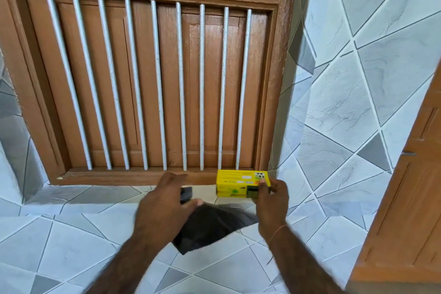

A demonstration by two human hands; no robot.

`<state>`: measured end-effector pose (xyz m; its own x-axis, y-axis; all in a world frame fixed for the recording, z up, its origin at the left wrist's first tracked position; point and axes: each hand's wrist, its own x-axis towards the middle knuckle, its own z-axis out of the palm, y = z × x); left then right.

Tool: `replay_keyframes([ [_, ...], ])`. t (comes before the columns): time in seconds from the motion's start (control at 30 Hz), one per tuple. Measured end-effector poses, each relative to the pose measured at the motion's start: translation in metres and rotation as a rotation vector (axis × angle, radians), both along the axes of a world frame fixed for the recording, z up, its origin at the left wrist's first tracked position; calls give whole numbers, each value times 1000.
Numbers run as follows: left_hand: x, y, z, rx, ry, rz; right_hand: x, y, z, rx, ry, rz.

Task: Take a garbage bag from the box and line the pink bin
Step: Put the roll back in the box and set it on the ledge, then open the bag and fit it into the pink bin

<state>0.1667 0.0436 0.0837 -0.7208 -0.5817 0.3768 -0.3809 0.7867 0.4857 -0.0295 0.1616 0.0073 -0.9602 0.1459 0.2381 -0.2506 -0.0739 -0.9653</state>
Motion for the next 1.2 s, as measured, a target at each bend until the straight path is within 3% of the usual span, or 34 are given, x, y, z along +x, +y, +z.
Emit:
replay_keyframes([
  [0.13,39,-33,4,118,91,117,-42,-19,-11,147,-105,7],
  [0.33,74,-50,0,176,29,156,-58,-55,-43,237,-175,52],
  [0.5,91,-53,-7,258,30,137,-58,-49,-52,530,-105,81],
  [0.67,89,-47,0,303,138,81,-48,-43,-35,504,-74,44],
  [0.73,85,-45,9,372,227,69,-24,-40,-27,486,107,23],
  [0.8,80,-43,17,465,308,58,21,-33,-20,433,218,330],
  [0.87,75,-41,24,533,373,39,81,-20,-13,348,129,888],
  [0.93,69,-40,29,571,413,42,130,-6,-12,485,126,1186],
  [0.97,64,-42,30,598,440,52,146,1,-12,655,245,1198],
  [1.03,54,-47,30,691,526,64,162,12,-21,983,435,991],
  [1.13,37,-54,24,867,652,94,171,31,-40,1134,241,780],
  [1.2,23,-56,20,949,686,101,173,52,-58,1045,-12,833],
])
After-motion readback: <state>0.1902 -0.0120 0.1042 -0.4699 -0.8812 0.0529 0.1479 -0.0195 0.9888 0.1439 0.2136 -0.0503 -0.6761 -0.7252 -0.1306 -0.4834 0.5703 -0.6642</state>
